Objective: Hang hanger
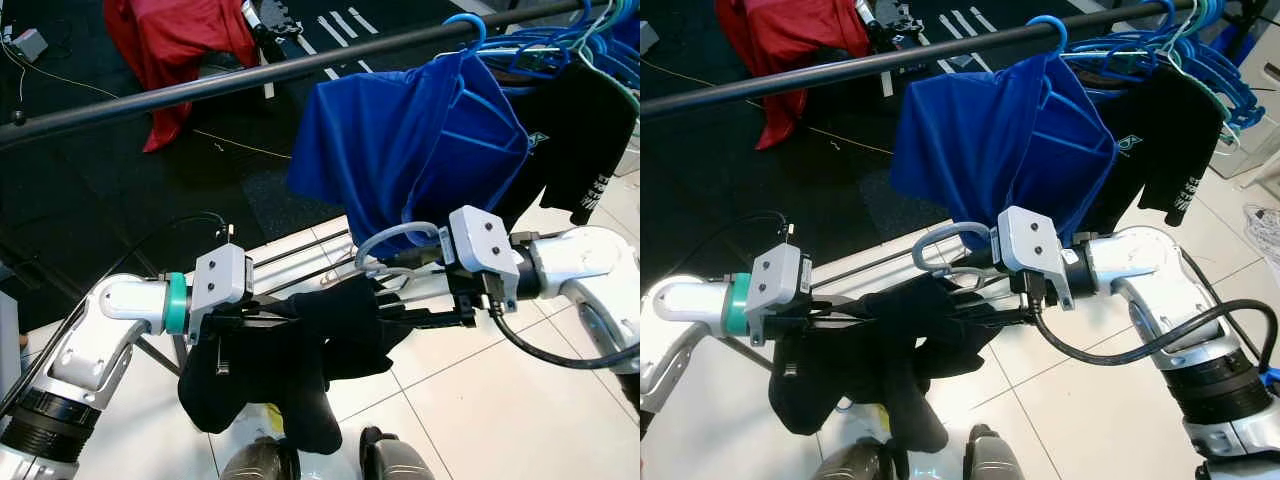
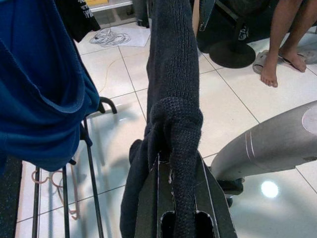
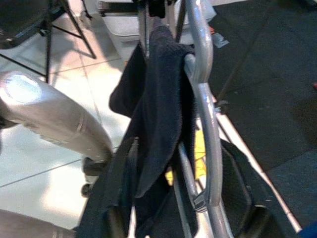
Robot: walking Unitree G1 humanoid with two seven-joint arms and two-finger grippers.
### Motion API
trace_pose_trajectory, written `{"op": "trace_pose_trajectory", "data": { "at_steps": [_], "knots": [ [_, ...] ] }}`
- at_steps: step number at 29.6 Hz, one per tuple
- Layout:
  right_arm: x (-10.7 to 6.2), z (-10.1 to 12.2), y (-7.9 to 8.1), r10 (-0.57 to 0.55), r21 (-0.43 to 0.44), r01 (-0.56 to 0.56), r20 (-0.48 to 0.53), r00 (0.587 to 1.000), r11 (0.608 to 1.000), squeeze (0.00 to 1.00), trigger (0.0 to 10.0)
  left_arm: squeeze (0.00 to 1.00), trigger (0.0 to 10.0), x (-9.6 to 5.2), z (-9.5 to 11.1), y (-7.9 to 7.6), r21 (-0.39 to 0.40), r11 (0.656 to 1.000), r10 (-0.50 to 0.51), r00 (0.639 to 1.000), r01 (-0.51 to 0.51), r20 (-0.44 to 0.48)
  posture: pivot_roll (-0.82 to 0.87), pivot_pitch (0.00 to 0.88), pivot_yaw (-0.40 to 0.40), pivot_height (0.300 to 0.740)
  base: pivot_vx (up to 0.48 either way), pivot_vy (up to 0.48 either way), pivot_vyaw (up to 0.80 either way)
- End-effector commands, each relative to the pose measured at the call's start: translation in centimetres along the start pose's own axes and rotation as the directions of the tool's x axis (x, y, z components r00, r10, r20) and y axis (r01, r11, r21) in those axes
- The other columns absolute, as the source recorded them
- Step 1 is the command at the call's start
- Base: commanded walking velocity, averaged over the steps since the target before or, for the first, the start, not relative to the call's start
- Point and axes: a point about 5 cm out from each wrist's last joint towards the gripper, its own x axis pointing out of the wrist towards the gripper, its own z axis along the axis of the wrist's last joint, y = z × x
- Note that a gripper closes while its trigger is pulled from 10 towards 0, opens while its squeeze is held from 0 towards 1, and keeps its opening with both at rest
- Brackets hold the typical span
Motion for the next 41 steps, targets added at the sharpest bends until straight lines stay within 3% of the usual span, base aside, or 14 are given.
{"op": "trace_pose_trajectory", "data": {
  "at_steps": [1, 14, 17, 24, 25, 26, 27, 30, 31, 36, 41],
  "knots": [
    [0.1, -0.3, 0.5, 0.042, 0.021, -0.041, -0.006, 0.999, 0.999, 0.0, 0.0, 0.0, 10.0, 0.1, 0.6, -0.2, 0.019, 1.0, -0.019, 0.999, 0.018, 0.031, -0.11, 0.071, 0.07, 0.74, 0.0, 0.0, 0.0],
    [-0.2, -0.4, 1.2, 0.095, 0.073, -0.095, 0.002, 0.996, 0.993, 0.0, 0.0, 0.0, 10.0, -0.1, 0.5, -0.2, 0.02, 1.0, -0.017, 0.999, 0.016, 0.027, -0.11, 0.074, 0.069, 0.74, 0.0, 0.0, 0.0],
    [-0.1, -0.3, 0.9, 0.064, 0.061, -0.064, 0.002, 0.998, 0.996, 0.0, 0.0, 0.0, 10.0, 0.0, 0.5, -0.3, 0.024, 0.999, -0.022, 0.999, 0.022, 0.024, -0.11, 0.073, 0.07, 0.74, 0.0, 0.0, 0.0],
    [-0.4, -1.4, -1.2, -0.146, 0.021, 0.147, -0.045, 0.988, 0.989, 0.0, 0.0, 0.0, 10.0, 0.4, 0.6, -0.2, 0.027, 1.0, 0.002, 1.0, -0.002, 0.025, -0.11, 0.073, 0.071, 0.74, 0.0, 0.0, 0.0],
    [-0.4, -1.5, -1.5, -0.173, 0.015, 0.174, -0.048, 0.984, 0.985, 0.0, 2.0, 0.0, 10.0, 0.4, 0.6, -0.2, 0.027, 1.0, 0.003, 1.0, -0.004, 0.026, -0.11, 0.073, 0.071, 0.74, 0.0, 0.0, 0.0],
    [-0.4, -1.5, -1.5, -0.173, 0.015, 0.174, -0.048, 0.984, 0.985, 0.0, 2.0, 0.0, 10.0, 0.4, 0.6, -0.2, 0.027, 1.0, 0.003, 1.0, -0.004, 0.026, -0.11, 0.073, 0.071, 0.74, 0.0, 0.0, 0.0],
    [-0.5, -1.6, -2.1, -0.224, 0.001, 0.224, -0.063, 0.973, 0.974, 0.0, 10.0, 0.0, 10.0, 0.4, 0.6, -0.1, 0.026, 1.0, 0.005, 1.0, -0.006, 0.028, -0.11, 0.073, 0.071, 0.74, 0.0, 0.0, 0.0],
    [-0.6, -1.6, -2.5, -0.252, -0.012, 0.252, -0.073, 0.965, 0.968, 0.0, 10.0, 0.0, 10.0, 0.4, 0.6, -0.1, 0.024, 1.0, 0.006, 1.0, -0.007, 0.029, -0.11, 0.072, 0.071, 0.74, 0.0, 0.0, 0.0],
    [-0.8, -1.6, -2.6, -0.249, -0.015, 0.249, -0.08, 0.965, 0.968, 1.0, 10.0, 0.0, 10.0, 0.3, 0.6, 0.0, 0.023, 1.0, 0.007, 1.0, -0.008, 0.03, -0.11, 0.072, 0.071, 0.74, 0.0, 0.0, 0.0],
    [-0.9, -1.6, -2.5, -0.236, -0.021, 0.235, -0.088, 0.968, 0.972, 1.0, 10.0, 0.0, 10.0, 0.3, 0.6, 0.1, 0.023, 1.0, 0.006, 1.0, -0.007, 0.029, -0.11, 0.071, 0.071, 0.74, 0.0, 0.0, 0.0],
    [-1.5, -0.3, -2.1, -0.156, -0.051, 0.151, -0.096, 0.983, 0.987, 1.0, 10.0, 0.0, 10.0, 0.2, 0.3, 0.0, 0.024, 1.0, -0.004, 1.0, 0.003, 0.018, -0.12, 0.069, 0.068, 0.74, 0.0, 0.0, 0.0]
  ]
}}
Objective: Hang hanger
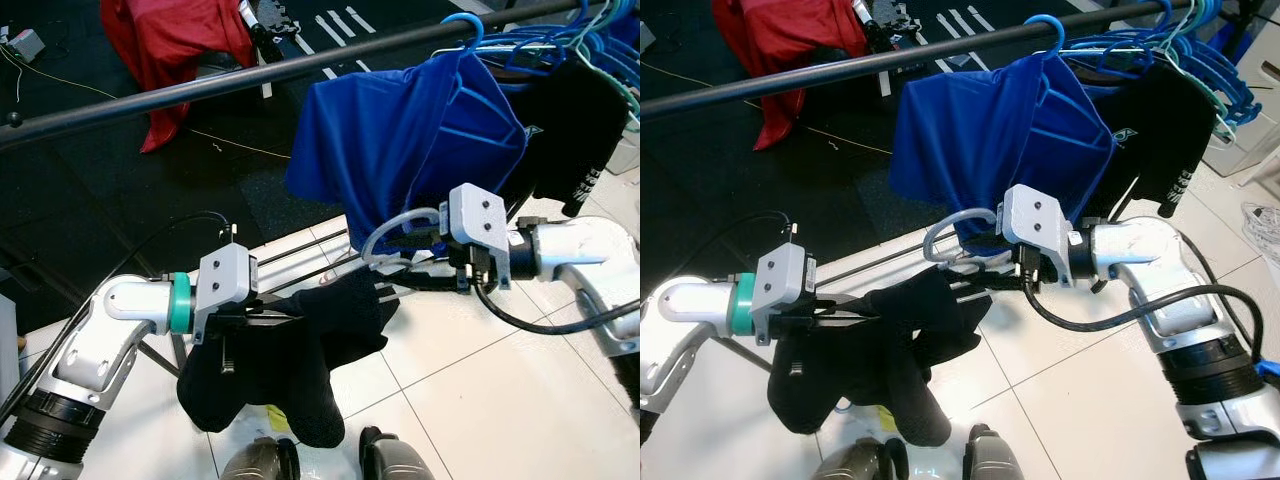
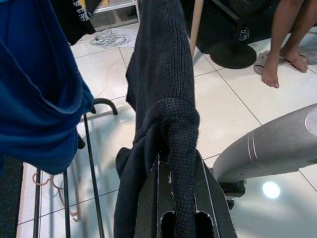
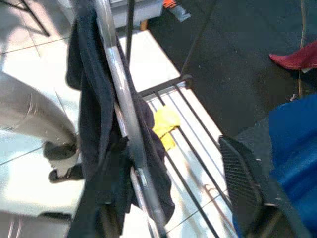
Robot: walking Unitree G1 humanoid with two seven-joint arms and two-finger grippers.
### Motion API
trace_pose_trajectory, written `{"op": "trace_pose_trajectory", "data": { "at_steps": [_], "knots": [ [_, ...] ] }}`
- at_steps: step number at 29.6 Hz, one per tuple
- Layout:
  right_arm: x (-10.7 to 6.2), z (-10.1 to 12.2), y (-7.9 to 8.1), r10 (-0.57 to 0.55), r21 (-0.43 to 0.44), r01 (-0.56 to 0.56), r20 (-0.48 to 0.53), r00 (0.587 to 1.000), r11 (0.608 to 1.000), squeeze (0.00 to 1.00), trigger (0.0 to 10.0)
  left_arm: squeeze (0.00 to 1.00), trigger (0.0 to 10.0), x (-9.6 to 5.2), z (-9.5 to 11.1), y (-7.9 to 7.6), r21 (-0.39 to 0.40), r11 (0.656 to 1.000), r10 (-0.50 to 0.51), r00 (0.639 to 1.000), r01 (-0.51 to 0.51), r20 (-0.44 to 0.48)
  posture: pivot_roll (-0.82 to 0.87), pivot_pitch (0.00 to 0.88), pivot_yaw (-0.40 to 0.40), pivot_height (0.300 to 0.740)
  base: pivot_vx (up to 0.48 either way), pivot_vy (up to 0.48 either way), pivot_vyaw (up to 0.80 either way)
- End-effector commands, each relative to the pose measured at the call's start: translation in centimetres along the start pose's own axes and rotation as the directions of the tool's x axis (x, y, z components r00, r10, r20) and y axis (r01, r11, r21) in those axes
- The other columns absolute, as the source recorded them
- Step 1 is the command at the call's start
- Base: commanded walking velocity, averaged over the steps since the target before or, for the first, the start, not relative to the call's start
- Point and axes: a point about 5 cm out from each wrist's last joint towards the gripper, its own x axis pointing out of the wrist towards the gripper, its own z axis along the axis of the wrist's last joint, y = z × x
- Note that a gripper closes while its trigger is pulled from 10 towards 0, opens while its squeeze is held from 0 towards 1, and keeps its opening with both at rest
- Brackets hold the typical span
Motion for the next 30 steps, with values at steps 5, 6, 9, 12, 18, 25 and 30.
{"op": "trace_pose_trajectory", "data": {
  "at_steps": [5, 6, 9, 12, 18, 25, 30],
  "knots": [
    [-0.4, 1.1, 0.7, 0.101, -0.027, -0.1, 0.019, 0.995, 0.995, 1.0, 10.0, 0.0, 10.0, 0.1, 0.1, -0.1, 0.014, 1.0, -0.017, 1.0, 0.017, 0.016, -0.12, 0.065, 0.07, 0.74, 0.0, 0.0, 0.0],
    [-0.4, 1.2, 0.9, 0.123, -0.02, -0.122, 0.034, 0.992, 0.992, 1.0, 10.0, 0.0, 10.0, 0.0, 0.1, -0.2, 0.012, 1.0, -0.028, 0.999, 0.027, 0.018, -0.12, 0.064, 0.07, 0.74, 0.0, 0.0, 0.0],
    [-0.4, 1.3, 1.0, 0.14, -0.009, -0.139, 0.055, 0.989, 0.99, 0.0, 10.0, 0.0, 10.0, 0.0, 0.3, -0.2, 0.013, 0.999, -0.036, 0.999, 0.036, 0.022, -0.12, 0.064, 0.071, 0.74, 0.0, 0.0, 0.0],
    [0.2, 1.5, 1.4, 0.161, 0.015, -0.163, 0.1, 0.982, 0.986, 0.0, 10.0, 0.0, 10.0, 0.0, 0.6, -0.1, 0.019, 0.999, -0.048, 0.998, 0.047, 0.032, -0.12, 0.064, 0.073, 0.74, 0.0, 0.0, 0.0],
    [0.6, 1.3, 2.1, 0.186, 0.058, -0.196, 0.142, 0.972, 0.979, 0.0, 0.0, 0.0, 10.0, -0.1, 0.8, -0.1, 0.022, 0.998, -0.054, 0.998, 0.054, 0.038, -0.11, 0.065, 0.074, 0.74, 0.0, 0.0, 0.0],
    [0.6, 1.2, 2.3, 0.2, 0.079, -0.214, 0.16, 0.967, 0.974, 0.0, 0.0, 0.0, 10.0, -0.2, 0.9, -0.2, 0.023, 0.998, -0.058, 0.997, 0.057, 0.041, -0.11, 0.066, 0.074, 0.74, 0.0, 0.0, 0.0],
    [0.6, 1.2, 2.4, 0.214, 0.085, -0.23, 0.166, 0.963, 0.969, 0.0, 0.0, 0.0, 10.0, -0.2, 0.9, -0.3, 0.02, 0.998, -0.062, 0.997, 0.061, 0.043, -0.11, 0.067, 0.071, 0.74, 0.0, 0.0, 0.0]
  ]
}}
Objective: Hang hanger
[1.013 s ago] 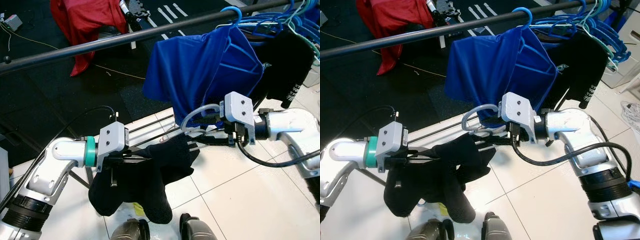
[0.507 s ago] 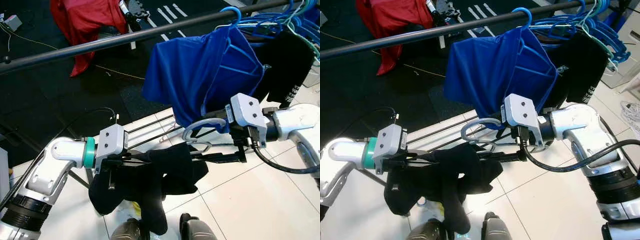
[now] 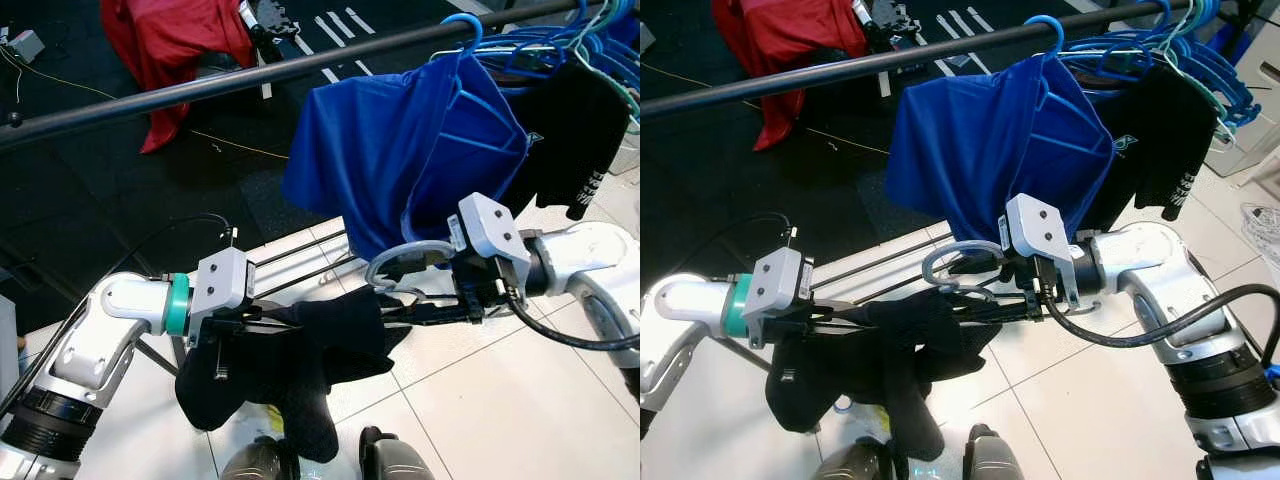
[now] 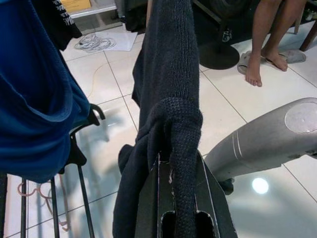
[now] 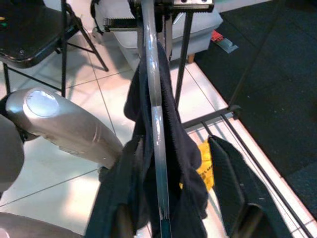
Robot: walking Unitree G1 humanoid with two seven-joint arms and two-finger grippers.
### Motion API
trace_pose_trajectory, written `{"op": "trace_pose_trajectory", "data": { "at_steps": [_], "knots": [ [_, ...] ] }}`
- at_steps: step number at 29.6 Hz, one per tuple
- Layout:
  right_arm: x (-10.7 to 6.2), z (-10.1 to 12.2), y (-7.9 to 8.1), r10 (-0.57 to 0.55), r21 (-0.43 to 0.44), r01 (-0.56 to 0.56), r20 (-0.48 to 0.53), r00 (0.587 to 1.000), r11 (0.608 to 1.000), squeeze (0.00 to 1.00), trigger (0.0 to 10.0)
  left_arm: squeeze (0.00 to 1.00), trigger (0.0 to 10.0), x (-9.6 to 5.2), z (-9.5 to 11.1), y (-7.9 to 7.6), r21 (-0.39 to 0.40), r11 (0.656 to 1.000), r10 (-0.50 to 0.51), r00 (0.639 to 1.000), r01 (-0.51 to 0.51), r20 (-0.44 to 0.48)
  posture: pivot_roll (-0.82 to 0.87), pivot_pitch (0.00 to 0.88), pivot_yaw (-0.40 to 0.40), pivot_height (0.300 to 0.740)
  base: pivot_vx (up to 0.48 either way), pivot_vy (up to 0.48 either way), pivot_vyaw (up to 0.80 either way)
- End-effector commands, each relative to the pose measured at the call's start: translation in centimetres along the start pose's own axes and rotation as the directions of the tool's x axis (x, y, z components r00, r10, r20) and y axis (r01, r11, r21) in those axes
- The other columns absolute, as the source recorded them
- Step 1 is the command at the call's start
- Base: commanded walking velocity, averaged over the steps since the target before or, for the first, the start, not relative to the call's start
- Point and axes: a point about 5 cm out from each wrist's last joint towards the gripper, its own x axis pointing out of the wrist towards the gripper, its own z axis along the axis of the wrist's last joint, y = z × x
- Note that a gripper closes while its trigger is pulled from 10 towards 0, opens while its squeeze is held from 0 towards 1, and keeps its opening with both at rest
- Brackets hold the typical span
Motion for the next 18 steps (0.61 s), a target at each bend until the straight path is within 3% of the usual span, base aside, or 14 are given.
{"op": "trace_pose_trajectory", "data": {
  "at_steps": [1, 18],
  "knots": [
    [0.02, 0.08, 0.35, 0.023, 0.002, -0.023, 0.012, 1.0, 1.0, 0.0, 0.0, 0.0, 10.0, -0.03, 0.61, -0.19, 0.016, 1.0, -0.015, 0.999, 0.014, 0.03, -0.11, 0.067, 0.071, 0.74, 0.0, 0.0, 0.0],
    [-0.27, -0.15, 0.6, -0.007, 0.012, 0.007, 0.0, 1.0, 1.0, 0.0, 0.0, 0.0, 10.0, 0.1, 0.26, -0.22, 0.018, 1.0, 0.002, 1.0, -0.002, 0.015, -0.12, 0.083, 0.075, 0.74, 0.0, 0.0, 0.0]
  ]
}}
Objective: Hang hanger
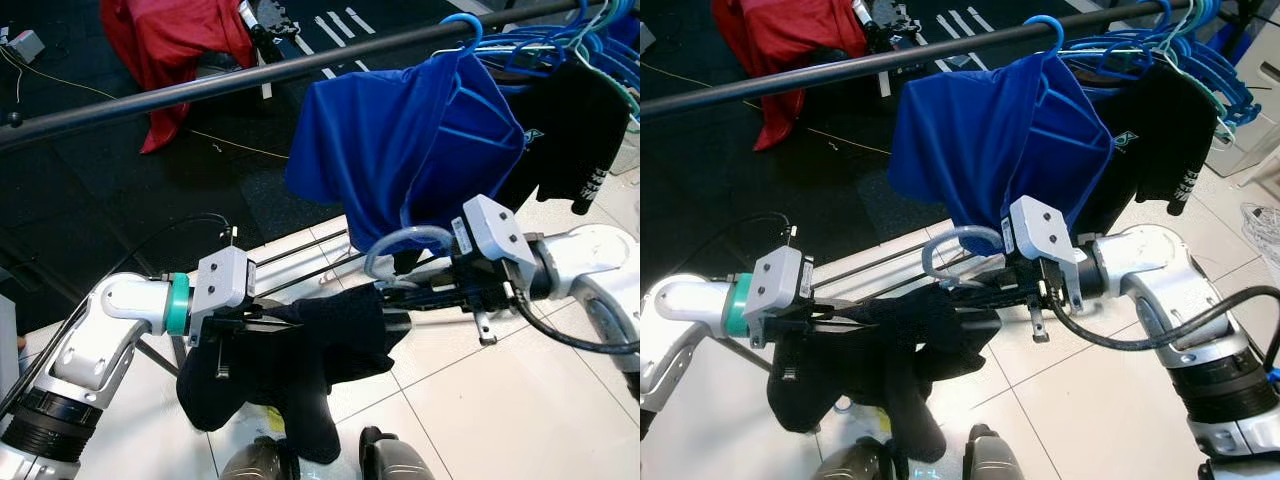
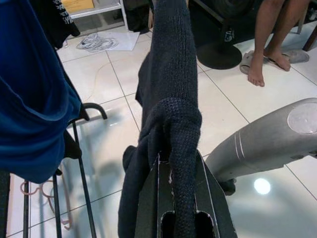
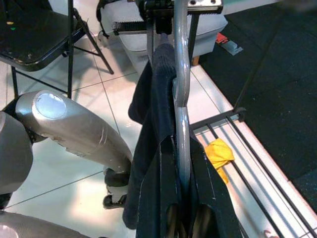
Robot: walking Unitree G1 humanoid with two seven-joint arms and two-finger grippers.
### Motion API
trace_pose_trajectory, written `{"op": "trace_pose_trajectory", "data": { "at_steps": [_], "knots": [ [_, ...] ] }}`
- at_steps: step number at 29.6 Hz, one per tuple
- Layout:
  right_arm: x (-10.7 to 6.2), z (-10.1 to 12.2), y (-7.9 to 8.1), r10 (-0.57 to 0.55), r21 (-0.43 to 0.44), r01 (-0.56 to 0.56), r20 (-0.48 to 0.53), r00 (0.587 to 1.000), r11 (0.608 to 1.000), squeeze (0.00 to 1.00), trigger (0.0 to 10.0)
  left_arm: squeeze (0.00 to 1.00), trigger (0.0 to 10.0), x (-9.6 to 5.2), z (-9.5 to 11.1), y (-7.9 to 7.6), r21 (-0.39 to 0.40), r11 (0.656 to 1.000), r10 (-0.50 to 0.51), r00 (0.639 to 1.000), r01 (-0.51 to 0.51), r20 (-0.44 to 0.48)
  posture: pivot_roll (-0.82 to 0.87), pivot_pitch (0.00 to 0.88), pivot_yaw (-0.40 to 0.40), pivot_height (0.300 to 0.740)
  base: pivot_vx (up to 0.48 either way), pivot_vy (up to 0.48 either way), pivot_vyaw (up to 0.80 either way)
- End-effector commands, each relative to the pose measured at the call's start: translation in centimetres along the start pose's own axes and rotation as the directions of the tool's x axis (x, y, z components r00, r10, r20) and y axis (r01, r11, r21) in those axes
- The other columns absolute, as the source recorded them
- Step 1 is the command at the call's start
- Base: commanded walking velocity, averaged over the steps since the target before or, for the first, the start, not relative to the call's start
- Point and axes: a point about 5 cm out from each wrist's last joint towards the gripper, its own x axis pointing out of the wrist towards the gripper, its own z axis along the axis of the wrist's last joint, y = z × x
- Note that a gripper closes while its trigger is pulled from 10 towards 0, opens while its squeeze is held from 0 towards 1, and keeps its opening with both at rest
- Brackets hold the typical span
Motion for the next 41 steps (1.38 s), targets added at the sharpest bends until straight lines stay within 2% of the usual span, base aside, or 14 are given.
{"op": "trace_pose_trajectory", "data": {
  "at_steps": [1, 11, 12, 13, 18, 19, 21, 22, 29, 31, 33, 34, 36, 41],
  "knots": [
    [-0.2, 0.1, 0.1, -0.008, 0.001, 0.008, -0.005, 1.0, 1.0, 0.0, 0.0, 0.0, 10.0, 0.1, 0.3, -0.1, 0.018, 1.0, 0.003, 1.0, -0.003, 0.016, -0.12, 0.084, 0.076, 0.74, 0.0, 0.0, 0.0],
    [0.0, 0.2, 0.3, -0.012, 0.01, 0.012, 0.02, 1.0, 1.0, 0.0, 0.0, 0.0, 10.0, 0.3, 0.2, 0.2, 0.033, 0.998, 0.055, 0.998, -0.055, 0.003, -0.11, 0.085, 0.077, 0.74, 0.0, 0.0, 0.0],
    [0.0, 0.2, 0.3, -0.013, 0.013, 0.013, 0.021, 1.0, 1.0, 0.0, 0.0, 0.19, 10.0, 0.3, 0.3, 0.4, 0.011, 0.998, 0.065, 0.998, -0.065, 0.013, -0.12, 0.084, 0.077, 0.74, 0.0, 0.0, 0.0],
    [0.0, 0.1, 0.4, -0.014, 0.015, 0.013, 0.021, 1.0, 1.0, 0.0, 0.0, 1.0, 10.0, 0.4, 0.4, 0.5, -0.006, 0.998, 0.067, 0.997, -0.067, 0.024, -0.12, 0.084, 0.075, 0.74, 0.0, 0.0, 0.0],
    [0.0, 0.0, 0.4, -0.015, 0.018, 0.015, 0.015, 1.0, 1.0, 0.0, 0.0, 1.0, 10.0, 0.2, 0.8, 0.8, -0.025, 0.996, 0.083, 0.995, -0.082, 0.05, -0.12, 0.085, 0.074, 0.74, 0.0, 0.0, 0.0],
    [0.0, -0.1, 0.4, -0.017, 0.019, 0.016, 0.012, 1.0, 1.0, 0.0, 0.0, 0.43, 10.0, -0.2, 1.0, 0.9, -0.059, 0.996, 0.074, 0.996, -0.071, 0.051, -0.12, 0.085, 0.076, 0.74, 0.0, 0.0, 0.0],
    [0.0, -0.1, 0.5, -0.018, 0.02, 0.017, 0.01, 1.0, 1.0, 0.0, 0.0, 0.43, 10.0, -0.5, 1.1, 0.9, -0.083, 0.995, 0.066, 0.996, -0.062, 0.051, -0.12, 0.085, 0.076, 0.74, 0.0, 0.0, 0.0],
    [0.0, -0.2, 0.5, -0.026, 0.021, 0.025, 0.008, 1.0, 0.999, 0.0, 0.0, 0.0, 10.0, -0.9, 1.4, 1.2, -0.106, 0.991, 0.088, 0.994, -0.081, 0.065, -0.12, 0.086, 0.078, 0.74, 0.0, 0.0, 0.0],
    [0.0, -0.9, 0.0, -0.14, 0.006, 0.14, 0.008, 0.99, 0.99, 0.0, 0.0, 0.0, 10.0, -3.7, 2.5, 3.5, -0.251, 0.922, 0.345, 0.92, -0.295, 0.185, -0.11, 0.091, 0.089, 0.74, 0.0, 0.0, 0.0],
    [-0.3, -0.7, -0.7, -0.227, -0.015, 0.227, 0.024, 0.974, 0.974, 0.0, 0.0, 0.0, 10.0, -4.8, 2.4, 4.4, -0.333, 0.844, 0.499, 0.843, -0.421, 0.202, -0.11, 0.093, 0.085, 0.74, 0.0, 0.0, 0.0],
    [-0.3, -0.7, -0.7, -0.227, -0.015, 0.227, 0.024, 0.974, 0.974, 0.0, 0.0, 0.0, 10.0, -4.8, 2.4, 4.4, -0.333, 0.844, 0.499, 0.843, -0.421, 0.202, -0.11, 0.093, 0.085, 0.74, 0.0, 0.0, 0.0],
    [-0.7, -0.5, -1.1, -0.277, -0.028, 0.278, 0.038, 0.96, 0.96, 0.0, 0.0, 0.0, 10.0, -5.2, 2.1, 4.5, -0.36, 0.804, 0.559, 0.808, -0.473, 0.187, -0.11, 0.094, 0.084, 0.74, 0.0, 0.0, 0.0],
    [-0.7, -0.5, -1.1, -0.277, -0.028, 0.278, 0.038, 0.96, 0.96, 0.0, 0.0, 0.0, 10.0, -5.2, 2.1, 4.5, -0.36, 0.804, 0.559, 0.808, -0.473, 0.187, -0.11, 0.094, 0.084, 0.74, 0.0, 0.0, 0.0],
    [-1.7, 0.7, -2.7, -0.444, -0.079, 0.453, 0.108, 0.889, 0.888, 0.0, 0.0, 0.0, 10.0, -4.3, -0.4, 2.3, -0.311, 0.728, 0.64, 0.768, -0.611, -0.011, -0.11, 0.101, 0.083, 0.74, 0.0, 0.0, 0.0]
  ]
}}
